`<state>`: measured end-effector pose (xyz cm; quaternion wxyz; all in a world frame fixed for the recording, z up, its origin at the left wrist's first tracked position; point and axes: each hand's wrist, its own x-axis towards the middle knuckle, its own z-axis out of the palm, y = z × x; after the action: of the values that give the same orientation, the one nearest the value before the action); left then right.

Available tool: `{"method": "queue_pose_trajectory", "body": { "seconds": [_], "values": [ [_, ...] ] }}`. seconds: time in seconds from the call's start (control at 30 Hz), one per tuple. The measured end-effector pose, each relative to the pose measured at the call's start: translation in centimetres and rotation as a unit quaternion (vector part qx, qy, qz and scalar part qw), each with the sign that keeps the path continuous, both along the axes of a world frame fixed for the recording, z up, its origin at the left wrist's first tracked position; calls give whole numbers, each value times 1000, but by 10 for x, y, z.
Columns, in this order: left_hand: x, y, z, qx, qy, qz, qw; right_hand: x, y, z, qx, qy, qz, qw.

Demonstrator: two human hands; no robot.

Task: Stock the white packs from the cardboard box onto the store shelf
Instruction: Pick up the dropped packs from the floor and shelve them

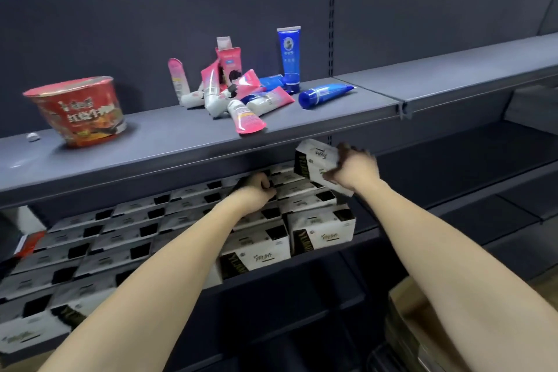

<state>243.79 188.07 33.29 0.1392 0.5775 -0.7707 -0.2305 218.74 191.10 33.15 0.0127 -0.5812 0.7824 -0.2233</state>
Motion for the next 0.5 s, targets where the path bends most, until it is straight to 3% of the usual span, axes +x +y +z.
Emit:
{"method": "queue_pose_trajectory", "body": {
  "seconds": [0.07,0.13,0.3,0.5],
  "values": [
    [-23,-13,-6,-26,-20,-15,999,-25,-12,-8,6,99,-29,995],
    [-45,-22,-11,-44,-32,-36,998,-49,-22,-19,24,134,-55,989],
    [-90,-40,-23,-78,-68,-74,992,-92,-41,-54,64,109,-89,988],
    [-124,-63,-37,-129,-87,-61,986,-120,-71,-90,110,121,-27,986]
  ]
}}
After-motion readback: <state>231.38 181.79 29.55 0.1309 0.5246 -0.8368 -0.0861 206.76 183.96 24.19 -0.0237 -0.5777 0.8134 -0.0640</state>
